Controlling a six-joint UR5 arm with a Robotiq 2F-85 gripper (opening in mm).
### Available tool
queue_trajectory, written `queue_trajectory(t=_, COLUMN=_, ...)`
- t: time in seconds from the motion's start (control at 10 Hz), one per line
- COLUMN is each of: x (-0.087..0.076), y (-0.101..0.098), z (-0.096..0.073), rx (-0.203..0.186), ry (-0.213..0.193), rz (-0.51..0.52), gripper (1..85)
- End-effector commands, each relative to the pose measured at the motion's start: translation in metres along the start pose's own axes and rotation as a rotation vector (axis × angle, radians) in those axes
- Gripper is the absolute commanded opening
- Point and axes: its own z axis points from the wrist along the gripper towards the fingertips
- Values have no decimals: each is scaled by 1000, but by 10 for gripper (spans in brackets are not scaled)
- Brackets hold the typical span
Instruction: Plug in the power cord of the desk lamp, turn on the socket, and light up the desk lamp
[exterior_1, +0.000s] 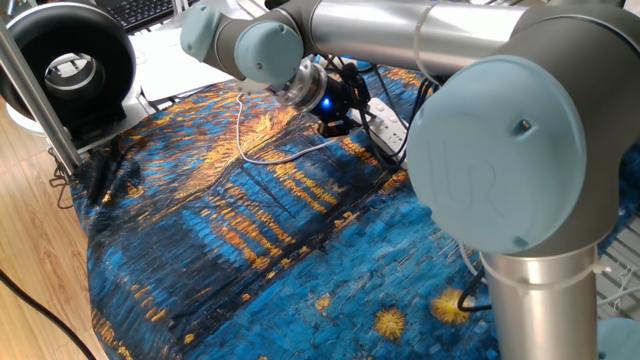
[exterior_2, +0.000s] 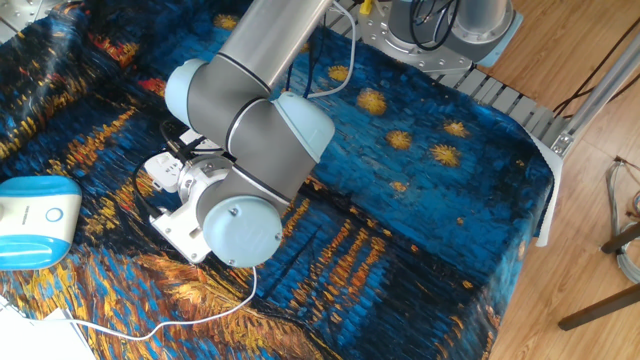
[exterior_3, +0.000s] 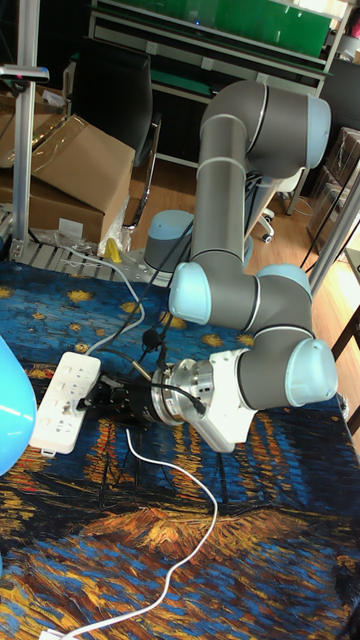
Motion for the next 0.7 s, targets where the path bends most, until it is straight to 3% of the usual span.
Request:
queue_trajectory(t=0.0, x=3, y=-1, z=2, rx=-11, ry=8, rz=3, gripper=290)
queue_trajectory(t=0.3, x=3, y=-3, z=6, rx=-23, ry=11, rz=4, gripper=283)
queue_trajectory(t=0.6, x=13, y=-2, z=6, rx=-33, ry=45, rz=13, gripper=270)
